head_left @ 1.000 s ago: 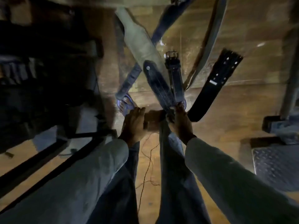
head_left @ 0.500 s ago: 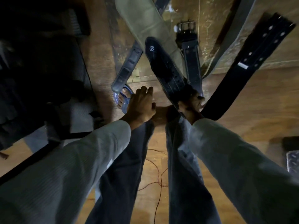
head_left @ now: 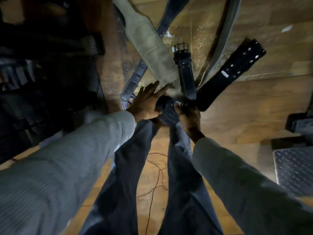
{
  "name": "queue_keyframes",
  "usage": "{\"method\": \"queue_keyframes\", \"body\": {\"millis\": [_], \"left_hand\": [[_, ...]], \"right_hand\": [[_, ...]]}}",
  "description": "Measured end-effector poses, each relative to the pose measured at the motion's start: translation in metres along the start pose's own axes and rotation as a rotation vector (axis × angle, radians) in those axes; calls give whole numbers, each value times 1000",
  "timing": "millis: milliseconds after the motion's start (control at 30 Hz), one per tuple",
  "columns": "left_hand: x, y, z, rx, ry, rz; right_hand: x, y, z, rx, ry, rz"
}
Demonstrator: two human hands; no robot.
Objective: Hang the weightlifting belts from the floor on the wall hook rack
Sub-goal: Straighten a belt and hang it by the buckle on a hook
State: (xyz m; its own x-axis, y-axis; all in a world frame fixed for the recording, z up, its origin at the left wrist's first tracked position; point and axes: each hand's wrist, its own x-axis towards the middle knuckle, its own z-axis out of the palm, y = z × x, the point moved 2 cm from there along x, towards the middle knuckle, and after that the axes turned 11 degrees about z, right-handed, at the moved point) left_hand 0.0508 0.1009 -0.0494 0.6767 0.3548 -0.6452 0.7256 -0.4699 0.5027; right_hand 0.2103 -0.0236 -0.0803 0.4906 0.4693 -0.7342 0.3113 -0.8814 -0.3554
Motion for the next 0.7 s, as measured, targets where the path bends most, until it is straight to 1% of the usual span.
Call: {"method": "queue_keyframes", "body": {"millis": [33, 67, 133, 200, 267, 367, 433, 500, 567, 600, 700], "left_hand": [[-10, 10, -10, -53, -62, 8], [-19, 20, -26, -180, -124, -15], [-37, 42, -52, -380, -172, -88], [-61, 67, -77, -524, -191, -129], [-85, 93, -105, -672, -154, -114], [-116, 125, -141, -750, -57, -24], [-139, 146, -167, -803, 22, 31], [-155, 164, -191, -914, 78, 61], [-176, 189, -210, -967, 98, 91], [-186, 200, -220, -976, 108, 106], [-216, 227, -237, -999, 144, 160]], "right_hand": [[-15, -13, -17, 19, -31, 0], [-30, -27, -34, 29, -47, 0], [-60, -54, -73, 51, -32, -26], [-90, -84, -114, 132, -18, -32], [-116, -110, -151, 244, -22, 2], [-145, -144, -196, 359, -10, 22], [-159, -166, -223, 409, 12, -13], [-180, -189, -248, 441, 9, -71], [-209, -211, -271, 478, 22, -100], [-223, -219, -281, 481, 8, -135], [-262, -238, -300, 477, -101, -198]]}}
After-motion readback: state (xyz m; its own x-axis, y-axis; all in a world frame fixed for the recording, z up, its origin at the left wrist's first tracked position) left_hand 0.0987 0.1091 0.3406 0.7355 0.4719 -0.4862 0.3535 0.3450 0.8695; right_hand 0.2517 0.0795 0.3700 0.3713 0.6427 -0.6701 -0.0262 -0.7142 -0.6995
